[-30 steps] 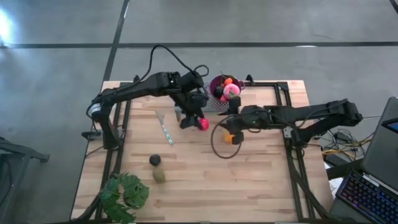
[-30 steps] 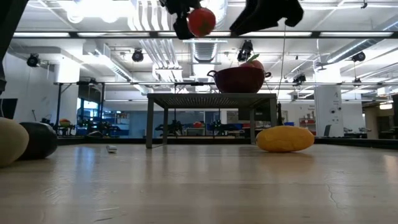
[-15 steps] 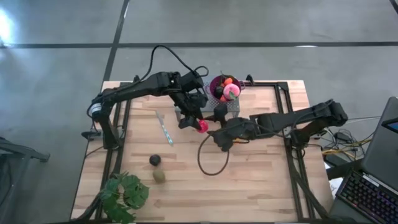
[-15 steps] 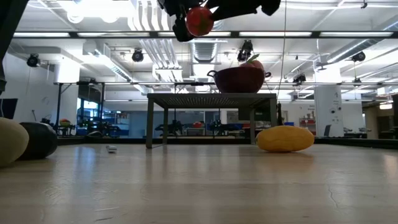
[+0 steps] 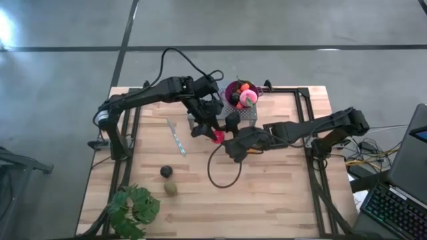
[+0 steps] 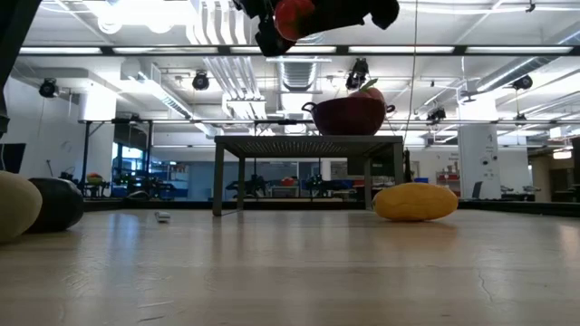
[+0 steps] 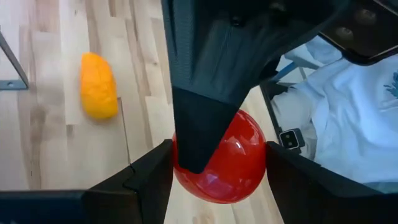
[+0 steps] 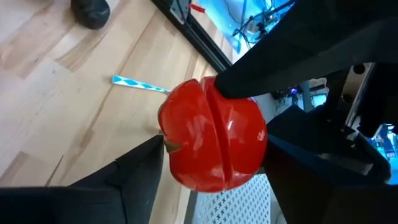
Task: Pick & Place Fruit
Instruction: Put the tomato into the purple bowl on the shelf
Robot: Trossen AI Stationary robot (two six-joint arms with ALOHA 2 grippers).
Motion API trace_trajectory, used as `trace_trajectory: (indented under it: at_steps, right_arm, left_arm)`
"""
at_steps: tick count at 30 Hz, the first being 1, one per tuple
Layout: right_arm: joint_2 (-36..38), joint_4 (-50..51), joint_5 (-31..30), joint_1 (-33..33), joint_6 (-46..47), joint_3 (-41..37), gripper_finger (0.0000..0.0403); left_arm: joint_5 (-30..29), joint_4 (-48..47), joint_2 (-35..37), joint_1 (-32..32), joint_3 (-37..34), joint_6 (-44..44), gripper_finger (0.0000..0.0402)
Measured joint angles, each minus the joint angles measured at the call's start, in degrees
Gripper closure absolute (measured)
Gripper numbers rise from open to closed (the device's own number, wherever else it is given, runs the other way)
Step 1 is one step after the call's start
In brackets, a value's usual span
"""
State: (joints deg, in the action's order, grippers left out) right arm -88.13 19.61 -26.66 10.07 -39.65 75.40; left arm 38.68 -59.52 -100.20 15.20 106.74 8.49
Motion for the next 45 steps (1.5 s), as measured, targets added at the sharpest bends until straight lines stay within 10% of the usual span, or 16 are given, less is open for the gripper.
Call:
trace_trajectory:
  at_steps: [22,31,40,45]
  right_arm:
    - [0.36,0.01,-0.12,-0.02,-0.62,-0.06,0.0207]
    - [0.24,2.78,-0.54,-0.31,2.48,-0.2,0.0213]
    - [0.63,13.99,-0.44,-3.1,9.97,-0.04,0.0214]
    - [2.71,18.47,-1.43,-6.17,12.48,0.1,0.021]
  left_arm:
    - [-1.64,1.46,0.0,-0.19,0.0,-1.01,0.0149]
    - [-14.0,-4.2,0.04,0.55,2.48,-1.84,0.0065]
    - [-46.22,-16.43,0.94,1.03,6.33,-7.71,0.0064]
    - [-48.19,-12.65,2.71,1.13,3.12,-8.5,0.0064]
